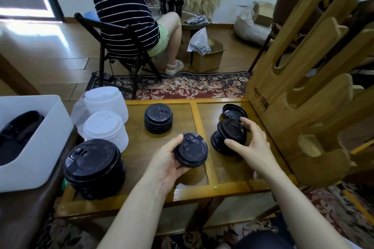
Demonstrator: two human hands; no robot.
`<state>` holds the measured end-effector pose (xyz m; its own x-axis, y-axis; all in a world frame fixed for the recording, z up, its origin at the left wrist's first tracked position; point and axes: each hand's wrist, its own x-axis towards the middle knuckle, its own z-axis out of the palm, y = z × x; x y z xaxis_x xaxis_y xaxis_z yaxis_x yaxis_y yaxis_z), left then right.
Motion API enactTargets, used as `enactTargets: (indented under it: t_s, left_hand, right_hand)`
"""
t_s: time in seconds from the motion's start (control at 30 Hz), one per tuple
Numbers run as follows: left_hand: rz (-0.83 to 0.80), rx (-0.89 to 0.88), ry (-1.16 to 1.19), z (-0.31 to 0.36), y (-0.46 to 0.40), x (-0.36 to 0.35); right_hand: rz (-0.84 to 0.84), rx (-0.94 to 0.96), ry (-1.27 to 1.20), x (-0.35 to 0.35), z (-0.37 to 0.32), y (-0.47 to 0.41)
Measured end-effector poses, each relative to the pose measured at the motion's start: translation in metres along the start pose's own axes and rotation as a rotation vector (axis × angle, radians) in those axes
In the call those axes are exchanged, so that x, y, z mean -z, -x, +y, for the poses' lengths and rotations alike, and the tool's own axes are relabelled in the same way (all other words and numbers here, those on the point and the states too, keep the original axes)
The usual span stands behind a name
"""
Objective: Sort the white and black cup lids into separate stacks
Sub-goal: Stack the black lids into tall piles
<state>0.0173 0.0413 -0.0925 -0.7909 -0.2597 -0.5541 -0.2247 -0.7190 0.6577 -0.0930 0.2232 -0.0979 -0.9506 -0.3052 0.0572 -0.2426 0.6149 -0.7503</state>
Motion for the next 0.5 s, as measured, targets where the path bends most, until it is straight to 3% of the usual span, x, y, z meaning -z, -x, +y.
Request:
enactTargets:
  t_s: [0.13,0.23,0.5]
  left_hand:
    - [0.005,0.029,-0.049,0.0,0.002,0.0]
    - [0.001,0.047,-0.084,0.0,0.004,0.0]
    - [-0.083,0.026,-0.076,0.002,0.009,0.002]
  right_hand:
    - [-0.229,0.19,-0.229,0.005,-0.022,0.019]
    - [-0.387,0.285,-0.227,0.003,-0.033,0.026]
    - [-0.438,0.373,-0.074,-0.014,-0.031,0.03]
